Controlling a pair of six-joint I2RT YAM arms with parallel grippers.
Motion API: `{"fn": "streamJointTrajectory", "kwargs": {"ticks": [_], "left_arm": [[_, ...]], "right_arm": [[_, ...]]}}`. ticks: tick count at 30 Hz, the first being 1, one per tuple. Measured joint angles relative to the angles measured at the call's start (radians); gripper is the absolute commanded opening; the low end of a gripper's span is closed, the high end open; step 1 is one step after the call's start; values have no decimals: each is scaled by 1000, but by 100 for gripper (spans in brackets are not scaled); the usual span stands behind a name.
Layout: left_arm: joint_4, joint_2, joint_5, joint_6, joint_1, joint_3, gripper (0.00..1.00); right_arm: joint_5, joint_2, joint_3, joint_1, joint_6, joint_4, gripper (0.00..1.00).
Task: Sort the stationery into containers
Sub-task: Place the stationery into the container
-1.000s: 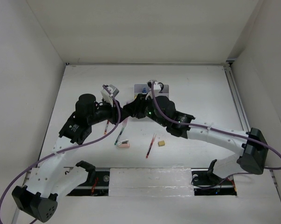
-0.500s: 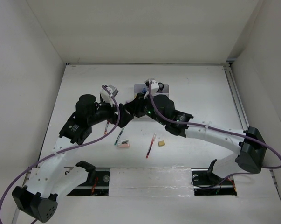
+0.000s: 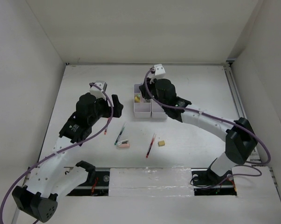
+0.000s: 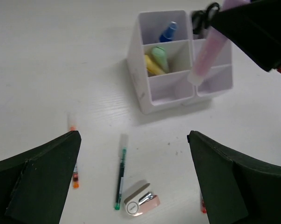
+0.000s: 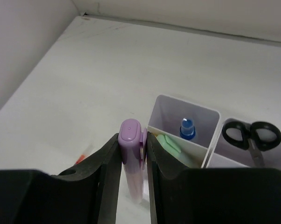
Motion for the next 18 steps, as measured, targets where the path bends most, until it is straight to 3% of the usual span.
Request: {"fn": "streamJointTrajectory", "kwargs": {"ticks": [7, 18], "left_arm": [[-19, 0, -186, -49, 0, 0, 100], [-19, 0, -176, -52, 0, 0, 100]], "right_arm": [[23, 135, 73, 0, -163, 19, 0], [74, 231, 84, -4, -290, 29, 0]]}}
